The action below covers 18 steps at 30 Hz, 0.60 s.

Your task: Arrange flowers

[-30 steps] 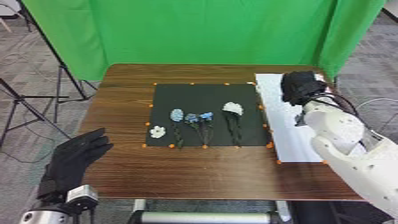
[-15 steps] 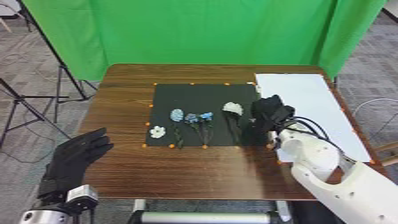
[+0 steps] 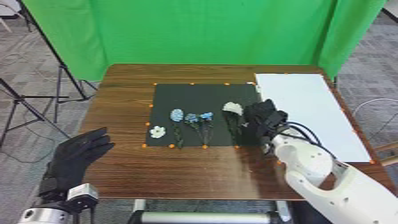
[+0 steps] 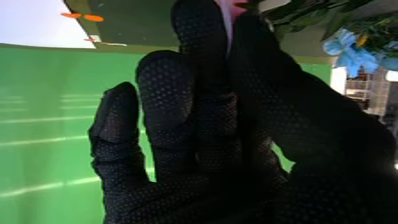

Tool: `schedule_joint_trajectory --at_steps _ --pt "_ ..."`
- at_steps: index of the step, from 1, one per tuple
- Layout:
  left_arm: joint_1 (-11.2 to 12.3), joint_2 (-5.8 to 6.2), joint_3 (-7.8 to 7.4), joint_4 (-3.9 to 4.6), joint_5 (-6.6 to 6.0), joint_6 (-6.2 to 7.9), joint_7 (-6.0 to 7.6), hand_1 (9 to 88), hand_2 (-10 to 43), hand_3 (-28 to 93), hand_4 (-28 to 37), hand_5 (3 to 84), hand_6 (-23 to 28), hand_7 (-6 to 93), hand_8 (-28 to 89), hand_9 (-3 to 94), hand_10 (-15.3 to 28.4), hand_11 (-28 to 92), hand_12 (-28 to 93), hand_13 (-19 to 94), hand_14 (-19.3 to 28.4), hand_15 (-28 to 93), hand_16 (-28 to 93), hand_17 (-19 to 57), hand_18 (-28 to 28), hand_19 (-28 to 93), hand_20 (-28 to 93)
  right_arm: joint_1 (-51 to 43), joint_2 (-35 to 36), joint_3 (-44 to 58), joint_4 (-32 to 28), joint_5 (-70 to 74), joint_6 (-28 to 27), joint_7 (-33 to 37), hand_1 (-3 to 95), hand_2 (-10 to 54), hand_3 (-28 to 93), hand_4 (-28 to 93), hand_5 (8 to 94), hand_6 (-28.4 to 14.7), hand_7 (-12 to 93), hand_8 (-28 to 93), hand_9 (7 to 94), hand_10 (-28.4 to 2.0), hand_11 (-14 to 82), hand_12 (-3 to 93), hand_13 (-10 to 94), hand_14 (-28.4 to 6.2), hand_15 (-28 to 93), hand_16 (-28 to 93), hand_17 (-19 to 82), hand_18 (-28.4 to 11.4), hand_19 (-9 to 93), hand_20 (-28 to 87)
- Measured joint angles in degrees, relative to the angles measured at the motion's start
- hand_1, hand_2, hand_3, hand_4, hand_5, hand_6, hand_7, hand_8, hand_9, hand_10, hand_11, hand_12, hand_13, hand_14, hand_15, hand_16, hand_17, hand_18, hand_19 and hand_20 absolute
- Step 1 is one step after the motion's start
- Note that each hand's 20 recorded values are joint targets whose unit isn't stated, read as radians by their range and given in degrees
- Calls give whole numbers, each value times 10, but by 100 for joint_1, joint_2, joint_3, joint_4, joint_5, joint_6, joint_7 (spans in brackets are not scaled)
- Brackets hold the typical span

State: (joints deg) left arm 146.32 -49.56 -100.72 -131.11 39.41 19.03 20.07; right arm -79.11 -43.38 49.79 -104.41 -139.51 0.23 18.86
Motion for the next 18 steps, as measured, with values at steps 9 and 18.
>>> schedule_joint_trajectory --at_steps 9,18 --pt "-7 98 3 2 -33 9 4 277 56 833 -125 465 141 147 -88 394 224 370 91 291 284 609 -133 -97 213 562 122 -41 4 -28 -4 76 58 142 471 -95 800 -283 664 -12 266 -42 781 -85 165 337 593 -61 687 316 213 -238 824 412" --pt "-6 92 6 2 -30 12 15 277 55 833 -122 465 141 148 -88 394 224 371 91 291 284 610 -133 -97 213 562 121 -75 3 -31 -62 130 89 239 441 -95 822 -283 652 -15 240 -97 743 -101 236 295 583 -77 705 298 204 -248 821 423"
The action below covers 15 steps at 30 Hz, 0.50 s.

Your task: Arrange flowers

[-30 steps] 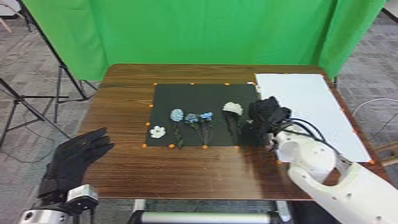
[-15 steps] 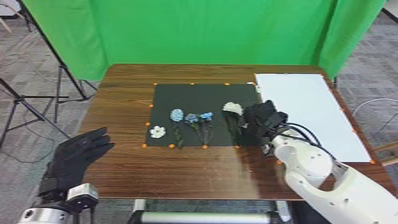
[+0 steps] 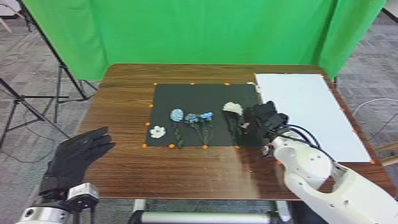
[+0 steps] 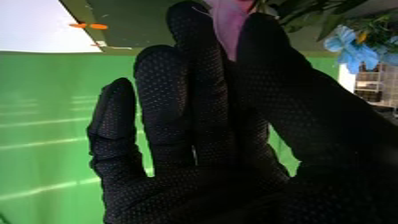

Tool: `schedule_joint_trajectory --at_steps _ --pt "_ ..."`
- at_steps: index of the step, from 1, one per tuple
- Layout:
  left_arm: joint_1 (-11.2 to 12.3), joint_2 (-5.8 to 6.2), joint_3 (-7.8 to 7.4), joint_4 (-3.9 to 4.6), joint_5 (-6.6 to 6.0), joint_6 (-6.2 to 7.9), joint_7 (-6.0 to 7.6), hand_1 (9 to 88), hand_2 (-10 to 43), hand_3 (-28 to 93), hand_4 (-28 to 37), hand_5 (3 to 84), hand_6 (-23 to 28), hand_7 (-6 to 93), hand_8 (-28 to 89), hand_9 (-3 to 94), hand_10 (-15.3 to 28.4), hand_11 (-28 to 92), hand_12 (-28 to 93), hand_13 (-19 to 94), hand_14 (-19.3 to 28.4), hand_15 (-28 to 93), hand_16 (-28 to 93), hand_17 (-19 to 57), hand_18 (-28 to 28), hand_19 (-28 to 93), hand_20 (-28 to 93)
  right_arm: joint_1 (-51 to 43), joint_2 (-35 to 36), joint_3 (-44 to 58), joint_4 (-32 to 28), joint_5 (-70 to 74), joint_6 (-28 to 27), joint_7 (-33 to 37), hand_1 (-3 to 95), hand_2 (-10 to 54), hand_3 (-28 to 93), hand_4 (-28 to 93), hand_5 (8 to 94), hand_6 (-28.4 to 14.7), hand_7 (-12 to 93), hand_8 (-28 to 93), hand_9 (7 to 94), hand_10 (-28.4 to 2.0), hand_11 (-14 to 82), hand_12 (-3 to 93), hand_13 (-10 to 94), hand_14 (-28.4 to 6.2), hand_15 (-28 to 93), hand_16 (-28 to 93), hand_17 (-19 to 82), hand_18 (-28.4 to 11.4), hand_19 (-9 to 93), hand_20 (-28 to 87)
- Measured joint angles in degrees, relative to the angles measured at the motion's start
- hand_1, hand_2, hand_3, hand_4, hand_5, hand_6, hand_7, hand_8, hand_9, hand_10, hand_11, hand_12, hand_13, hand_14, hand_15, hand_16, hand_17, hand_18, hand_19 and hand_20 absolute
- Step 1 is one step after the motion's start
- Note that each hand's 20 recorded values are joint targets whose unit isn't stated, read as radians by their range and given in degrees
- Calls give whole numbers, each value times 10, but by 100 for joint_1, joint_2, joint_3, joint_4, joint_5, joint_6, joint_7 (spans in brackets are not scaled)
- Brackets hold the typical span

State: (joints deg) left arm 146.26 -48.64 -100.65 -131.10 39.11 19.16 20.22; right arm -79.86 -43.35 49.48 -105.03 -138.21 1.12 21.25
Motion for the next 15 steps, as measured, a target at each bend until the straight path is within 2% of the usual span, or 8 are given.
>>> schedule_joint_trajectory --at_steps 4,11,15 --pt "16 -8 3 -3 -1 12 11 278 55 833 -123 465 141 147 -88 393 224 371 91 292 284 610 -133 -97 212 563 121 0 15 6 -49 31 -8 43 410 -95 859 -283 618 -26 228 -147 663 -137 325 196 553 -104 731 270 186 -257 811 437" --pt "215 8 6 -30 -92 137 212 279 55 832 -123 465 141 148 -87 393 224 370 90 292 284 610 -133 -97 213 563 121 -156 49 342 -328 300 -250 35 381 -95 878 -283 602 -36 210 -138 645 -147 331 184 543 -125 756 210 177 -263 801 452" --pt "267 7 12 -31 -111 171 258 279 55 833 -122 465 141 148 -87 394 224 370 91 292 284 610 -133 -97 212 563 121 -156 68 341 -383 368 -275 25 379 -95 877 -283 602 -36 208 -137 644 -148 330 184 543 -125 759 206 175 -264 799 454"
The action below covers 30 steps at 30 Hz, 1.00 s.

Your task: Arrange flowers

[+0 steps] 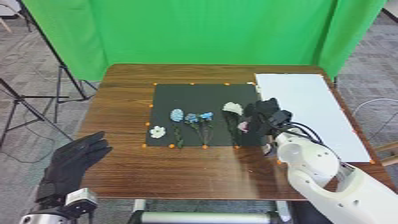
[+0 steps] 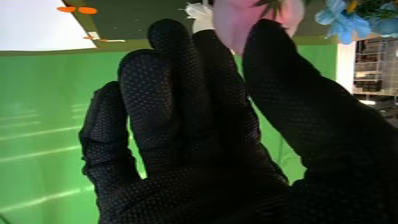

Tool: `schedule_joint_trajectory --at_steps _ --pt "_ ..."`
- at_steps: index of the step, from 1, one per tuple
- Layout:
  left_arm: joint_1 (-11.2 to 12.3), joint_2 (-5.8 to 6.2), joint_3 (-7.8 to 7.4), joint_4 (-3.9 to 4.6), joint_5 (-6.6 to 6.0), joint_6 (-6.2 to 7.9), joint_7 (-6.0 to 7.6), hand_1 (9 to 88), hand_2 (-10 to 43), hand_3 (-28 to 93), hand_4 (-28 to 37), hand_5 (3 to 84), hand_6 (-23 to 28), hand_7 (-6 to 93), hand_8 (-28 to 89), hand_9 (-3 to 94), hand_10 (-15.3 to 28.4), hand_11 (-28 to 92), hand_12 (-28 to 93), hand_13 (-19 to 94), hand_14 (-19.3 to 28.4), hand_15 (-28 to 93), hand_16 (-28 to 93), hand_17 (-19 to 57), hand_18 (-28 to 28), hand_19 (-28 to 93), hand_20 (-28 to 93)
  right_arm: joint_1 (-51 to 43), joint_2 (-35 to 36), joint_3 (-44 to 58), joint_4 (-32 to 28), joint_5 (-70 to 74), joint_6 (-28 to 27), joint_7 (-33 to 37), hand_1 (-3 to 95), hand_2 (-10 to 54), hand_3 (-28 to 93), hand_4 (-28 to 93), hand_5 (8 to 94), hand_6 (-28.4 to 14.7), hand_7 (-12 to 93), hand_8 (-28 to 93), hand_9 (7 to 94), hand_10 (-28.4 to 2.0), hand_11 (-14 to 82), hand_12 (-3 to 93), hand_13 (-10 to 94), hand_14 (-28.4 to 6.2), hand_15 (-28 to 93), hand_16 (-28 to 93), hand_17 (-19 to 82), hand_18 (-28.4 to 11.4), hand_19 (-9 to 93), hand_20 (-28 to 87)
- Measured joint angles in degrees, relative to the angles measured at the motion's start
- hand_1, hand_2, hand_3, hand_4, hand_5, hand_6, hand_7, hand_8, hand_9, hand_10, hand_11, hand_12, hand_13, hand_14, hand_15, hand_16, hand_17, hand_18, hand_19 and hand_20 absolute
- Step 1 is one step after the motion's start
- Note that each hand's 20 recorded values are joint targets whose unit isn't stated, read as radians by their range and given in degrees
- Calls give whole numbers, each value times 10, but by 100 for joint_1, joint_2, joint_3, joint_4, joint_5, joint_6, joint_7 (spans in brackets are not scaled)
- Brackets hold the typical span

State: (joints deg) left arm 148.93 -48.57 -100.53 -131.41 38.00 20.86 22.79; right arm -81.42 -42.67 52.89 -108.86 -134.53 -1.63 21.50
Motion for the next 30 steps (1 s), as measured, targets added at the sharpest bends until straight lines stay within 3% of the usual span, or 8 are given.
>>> schedule_joint_trajectory --at_steps 16,24,30 --pt "-25 -23 25 0 -8 12 11 278 54 833 -122 465 141 148 -87 395 223 370 92 292 284 610 -133 -96 212 563 121 61 -96 -183 146 -91 -82 23 392 -95 874 -283 602 -39 208 -137 639 -151 332 186 534 -127 762 208 175 -266 796 458" --pt "-6 137 70 1 -130 91 125 277 52 833 -121 465 141 148 -88 395 223 370 91 292 284 610 -133 -97 213 562 120 53 -74 -163 227 -162 -69 122 426 -95 852 -283 596 -47 206 -134 624 -152 355 193 518 -116 747 272 176 -266 797 452" --pt "-7 149 70 1 -133 94 124 278 52 833 -121 465 141 148 -87 395 224 370 91 293 284 610 -133 -96 212 562 120 92 -43 -165 211 -119 17 127 434 -95 852 -283 591 -49 205 -134 610 -156 368 192 507 -115 747 276 175 -269 797 450"
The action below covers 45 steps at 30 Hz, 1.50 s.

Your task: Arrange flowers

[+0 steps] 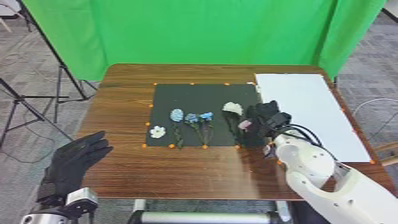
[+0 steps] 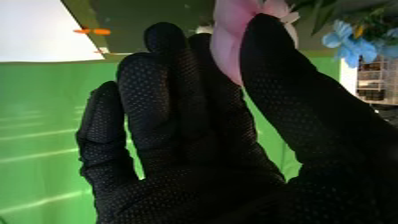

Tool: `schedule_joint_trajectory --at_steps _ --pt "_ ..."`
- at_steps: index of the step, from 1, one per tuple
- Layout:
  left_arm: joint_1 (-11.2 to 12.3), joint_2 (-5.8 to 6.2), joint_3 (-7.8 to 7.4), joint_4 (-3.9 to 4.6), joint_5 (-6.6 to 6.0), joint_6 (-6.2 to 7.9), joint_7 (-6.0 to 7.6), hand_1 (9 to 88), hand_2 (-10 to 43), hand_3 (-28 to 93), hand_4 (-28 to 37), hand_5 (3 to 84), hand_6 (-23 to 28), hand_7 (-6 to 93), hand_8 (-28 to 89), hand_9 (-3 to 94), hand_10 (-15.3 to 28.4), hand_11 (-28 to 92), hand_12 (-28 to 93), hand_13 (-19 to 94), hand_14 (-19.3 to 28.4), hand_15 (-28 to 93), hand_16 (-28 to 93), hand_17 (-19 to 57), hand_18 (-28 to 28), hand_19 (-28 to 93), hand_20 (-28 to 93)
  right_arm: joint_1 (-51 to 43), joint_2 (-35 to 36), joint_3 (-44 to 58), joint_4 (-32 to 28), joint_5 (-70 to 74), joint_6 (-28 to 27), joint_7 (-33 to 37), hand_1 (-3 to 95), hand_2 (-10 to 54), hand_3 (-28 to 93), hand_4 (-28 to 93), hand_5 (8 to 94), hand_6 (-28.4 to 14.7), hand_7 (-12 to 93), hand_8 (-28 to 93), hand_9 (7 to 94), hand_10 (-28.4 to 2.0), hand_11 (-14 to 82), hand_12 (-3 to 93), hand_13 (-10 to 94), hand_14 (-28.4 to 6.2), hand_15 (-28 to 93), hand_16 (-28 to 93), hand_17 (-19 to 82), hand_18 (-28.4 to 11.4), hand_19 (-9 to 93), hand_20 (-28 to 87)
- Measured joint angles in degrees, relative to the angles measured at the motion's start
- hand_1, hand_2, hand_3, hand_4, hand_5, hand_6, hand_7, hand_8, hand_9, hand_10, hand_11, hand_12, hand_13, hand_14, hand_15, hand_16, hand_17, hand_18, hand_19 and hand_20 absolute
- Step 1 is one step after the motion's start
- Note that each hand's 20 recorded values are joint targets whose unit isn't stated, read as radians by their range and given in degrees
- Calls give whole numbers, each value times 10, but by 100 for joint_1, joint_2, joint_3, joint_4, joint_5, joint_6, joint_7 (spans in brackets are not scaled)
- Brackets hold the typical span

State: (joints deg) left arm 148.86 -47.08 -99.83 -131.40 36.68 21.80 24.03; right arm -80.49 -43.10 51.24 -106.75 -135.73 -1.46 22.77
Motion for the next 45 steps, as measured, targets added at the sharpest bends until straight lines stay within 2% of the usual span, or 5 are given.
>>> schedule_joint_trajectory --at_steps 24,28,35,41,45 --pt "-14 25 17 8 -11 2 -27 278 51 831 -120 466 141 147 -87 394 223 370 91 293 284 609 -132 -96 212 562 121 88 88 41 -290 303 49 112 425 -95 860 -283 596 -52 207 -134 603 -163 371 186 498 -133 761 254 165 -278 789 457" --pt "-22 92 48 9 -44 11 1 278 51 832 -120 465 141 147 -87 394 223 370 91 292 284 610 -132 -97 212 562 121 36 91 35 -292 303 177 182 422 -95 863 -283 596 -53 208 -135 604 -164 370 186 498 -134 759 258 165 -278 789 457" --pt "102 305 61 8 -203 92 206 277 52 826 -123 466 141 145 -87 391 224 365 89 292 284 608 -133 -96 212 561 120 -220 178 446 -440 491 229 307 342 -66 889 -282 576 -55 202 -134 578 -174 303 173 465 -162 732 185 140 -265 725 403" --pt "400 428 -27 -21 -424 272 576 275 49 825 -126 466 138 139 -88 373 211 322 76 270 270 545 -132 -96 213 559 117 -1179 64 2320 -959 1490 212 406 283 -14 884 -274 560 -52 195 -134 557 -178 238 165 432 -187 637 128 109 -254 657 298" --pt "552 444 -114 -53 -472 374 646 276 47 825 -126 467 133 133 -89 363 205 308 73 254 256 507 -121 -99 210 548 110 -1753 -200 3375 -1187 2035 256 465 274 -2 885 -274 546 -45 193 -134 545 -170 209 162 423 -182 567 117 96 -248 631 255"
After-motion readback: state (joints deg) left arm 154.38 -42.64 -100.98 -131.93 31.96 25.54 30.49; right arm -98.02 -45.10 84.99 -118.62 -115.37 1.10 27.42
